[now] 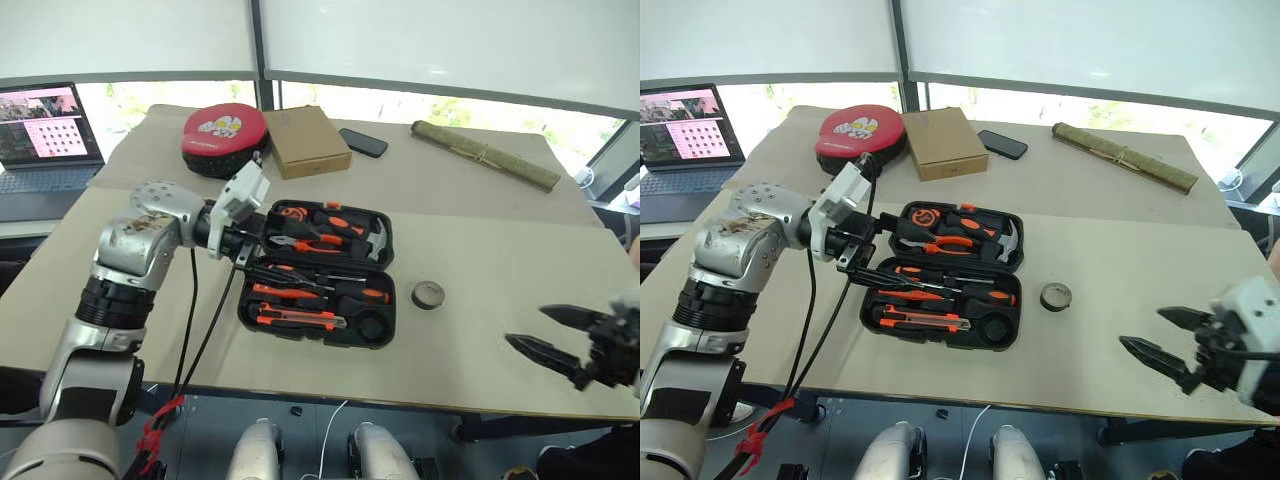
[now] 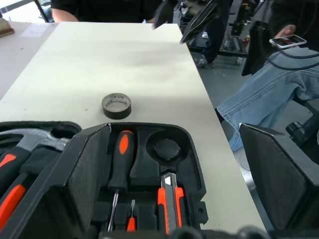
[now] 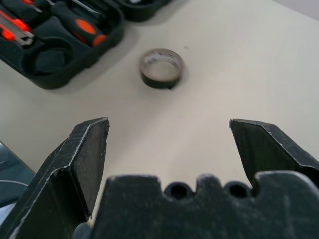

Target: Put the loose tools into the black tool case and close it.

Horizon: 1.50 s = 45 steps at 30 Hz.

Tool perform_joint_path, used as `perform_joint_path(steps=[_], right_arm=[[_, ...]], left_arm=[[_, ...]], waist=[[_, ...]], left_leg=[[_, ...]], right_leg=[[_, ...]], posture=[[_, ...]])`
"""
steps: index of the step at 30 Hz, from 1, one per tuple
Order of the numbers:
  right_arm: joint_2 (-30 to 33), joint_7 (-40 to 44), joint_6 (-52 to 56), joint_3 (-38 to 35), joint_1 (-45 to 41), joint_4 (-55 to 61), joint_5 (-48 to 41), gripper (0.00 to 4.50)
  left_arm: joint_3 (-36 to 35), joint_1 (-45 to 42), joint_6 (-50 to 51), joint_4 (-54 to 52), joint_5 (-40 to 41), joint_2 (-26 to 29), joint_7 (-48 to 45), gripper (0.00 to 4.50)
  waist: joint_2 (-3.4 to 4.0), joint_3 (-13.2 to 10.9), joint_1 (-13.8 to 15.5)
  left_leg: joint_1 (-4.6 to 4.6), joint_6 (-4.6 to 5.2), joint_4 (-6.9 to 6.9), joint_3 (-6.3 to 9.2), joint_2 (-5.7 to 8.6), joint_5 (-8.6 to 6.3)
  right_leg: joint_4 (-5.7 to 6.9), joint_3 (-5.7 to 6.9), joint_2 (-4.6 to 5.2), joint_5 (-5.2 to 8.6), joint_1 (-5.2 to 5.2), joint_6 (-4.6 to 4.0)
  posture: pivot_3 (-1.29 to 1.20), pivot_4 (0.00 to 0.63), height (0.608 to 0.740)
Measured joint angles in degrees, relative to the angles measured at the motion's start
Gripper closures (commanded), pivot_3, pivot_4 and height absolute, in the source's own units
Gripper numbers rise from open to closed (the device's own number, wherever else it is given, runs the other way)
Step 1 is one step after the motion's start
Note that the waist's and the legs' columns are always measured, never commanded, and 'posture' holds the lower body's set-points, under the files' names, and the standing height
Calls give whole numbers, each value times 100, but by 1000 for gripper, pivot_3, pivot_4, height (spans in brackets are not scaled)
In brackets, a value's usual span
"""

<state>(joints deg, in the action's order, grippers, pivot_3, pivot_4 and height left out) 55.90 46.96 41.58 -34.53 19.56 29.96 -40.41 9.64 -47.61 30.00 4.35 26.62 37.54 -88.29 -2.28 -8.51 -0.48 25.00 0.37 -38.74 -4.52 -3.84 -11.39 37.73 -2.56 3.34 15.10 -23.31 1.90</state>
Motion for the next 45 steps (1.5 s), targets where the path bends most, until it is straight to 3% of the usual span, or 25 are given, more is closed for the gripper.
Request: perform_joint_path(steps=[6,9,12,23,27,31,34,40,45], right_arm=[[-25,-368,-406,2771,-2160,-844,1548,0],[-196,-371,-500,3377,-2594,-1207,1943,0],[-472,-348,-536,3796,-3111,-1662,2220,719],[-862,-153,-896,4084,-3397,-2286,2647,4460],[-862,32,-782,3955,-3390,-2073,2466,4460],[-959,195,-38,3486,-3487,-1010,1509,4460],[-1042,241,397,3559,-3538,-179,1020,4460],[-897,243,552,4430,-3346,336,1235,4460],[-865,234,345,4727,-3351,293,1570,4460]], left_arm=[[284,-86,-162,23,-201,-123,-24,48],[285,-91,-178,46,-209,-126,-18,48],[286,-104,-255,83,-260,-140,7,0],[285,-106,-495,329,-434,-140,8,0],[285,-107,-612,360,-474,-142,-13,0],[288,-89,-628,366,-509,-105,-75,0],[300,-14,-631,274,-538,-100,-97,0],[357,144,-629,62,-624,-45,-130,0],[367,143,-627,31,-629,-42,-128,0]], waist=[[5,-7,-12],[7,-7,38],[7,-8,42],[7,-7,70],[8,-8,70],[8,-8,59],[8,-8,53],[7,-8,95],[7,-8,100]], left_leg=[[8,0,-1,-2,3,0],[26,5,-2,-3,3,-3],[30,8,-4,-11,4,-4],[28,7,-4,-13,2,-4],[29,7,-4,-13,2,-4],[29,7,-2,-11,-1,-4],[29,7,-1,-8,-2,-5],[30,7,-5,-14,1,-5],[28,7,-5,-14,0,-5]], right_leg=[[-5,-1,-1,-2,-7,2],[-6,1,0,0,-20,4],[-7,-3,2,-1,-24,6],[-4,-1,2,-1,-25,6],[-1,-2,2,-1,-27,6],[2,-2,-1,-1,-29,5],[3,0,-1,-1,-29,5],[-1,0,5,0,-28,5],[1,0,2,0,-28,4]], posture=[[0,150,740],[0,150,740],[0,150,740],[0,150,740],[0,150,740],[0,150,740],[0,150,740],[0,150,740],[0,150,740]])
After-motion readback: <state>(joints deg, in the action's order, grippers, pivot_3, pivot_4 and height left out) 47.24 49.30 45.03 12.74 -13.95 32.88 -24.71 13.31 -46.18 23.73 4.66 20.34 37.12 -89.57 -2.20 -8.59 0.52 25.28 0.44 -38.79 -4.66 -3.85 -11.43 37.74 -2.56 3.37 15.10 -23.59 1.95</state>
